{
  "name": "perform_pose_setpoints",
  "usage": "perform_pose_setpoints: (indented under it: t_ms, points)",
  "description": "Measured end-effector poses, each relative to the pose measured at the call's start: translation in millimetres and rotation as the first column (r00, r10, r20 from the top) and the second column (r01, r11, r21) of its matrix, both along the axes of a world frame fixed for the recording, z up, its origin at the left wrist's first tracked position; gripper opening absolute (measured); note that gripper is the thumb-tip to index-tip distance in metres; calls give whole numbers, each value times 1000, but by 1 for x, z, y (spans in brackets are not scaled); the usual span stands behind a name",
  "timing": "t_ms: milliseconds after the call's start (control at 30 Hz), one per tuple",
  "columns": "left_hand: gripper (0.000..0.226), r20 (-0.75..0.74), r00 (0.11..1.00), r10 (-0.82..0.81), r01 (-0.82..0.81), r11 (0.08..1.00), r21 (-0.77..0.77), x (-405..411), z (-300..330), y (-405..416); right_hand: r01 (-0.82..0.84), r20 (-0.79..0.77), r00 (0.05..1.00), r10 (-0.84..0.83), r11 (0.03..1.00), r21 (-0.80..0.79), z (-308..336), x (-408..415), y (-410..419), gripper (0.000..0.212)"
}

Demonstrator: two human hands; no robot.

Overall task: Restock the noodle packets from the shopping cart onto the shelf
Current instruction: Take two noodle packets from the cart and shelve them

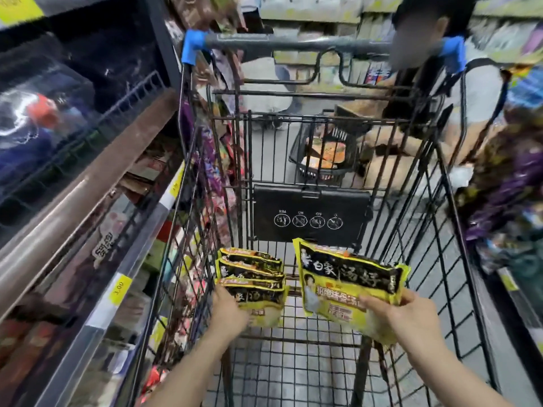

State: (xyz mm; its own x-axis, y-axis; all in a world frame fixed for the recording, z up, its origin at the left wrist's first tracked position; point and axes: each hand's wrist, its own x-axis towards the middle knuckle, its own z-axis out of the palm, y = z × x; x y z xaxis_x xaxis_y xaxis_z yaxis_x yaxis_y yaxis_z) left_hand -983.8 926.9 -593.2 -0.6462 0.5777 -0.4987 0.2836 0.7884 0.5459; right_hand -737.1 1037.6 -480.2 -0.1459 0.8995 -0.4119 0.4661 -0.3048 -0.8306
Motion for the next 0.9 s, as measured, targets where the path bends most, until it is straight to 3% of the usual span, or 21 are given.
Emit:
perform_pose_setpoints:
  t_ms: [133,433,600,733,900]
  points:
    - [85,93,984,149,-151,988,17,-7,-22,-1,11,-14,1000,-11,1000,-18,-9,1,0,17]
    - [93,139,906,399,-414,904,103,5,-43,11,15,-53,998,-17,999,-32,-22,0,-5,17]
    - [94,60,929,365,-368,929,43,2,-47,10,47,-67,996,-50,998,-49,-22,0,-6,15]
    - [48,76,934,349,-351,936,21,-5,-67,1,60,-92,994,-65,997,-47,-21,1,-6,16]
    - [64,-61,991,120,-116,992,58,11,-46,-1,118,-184,973,-136,987,-107,-11,5,-6,17]
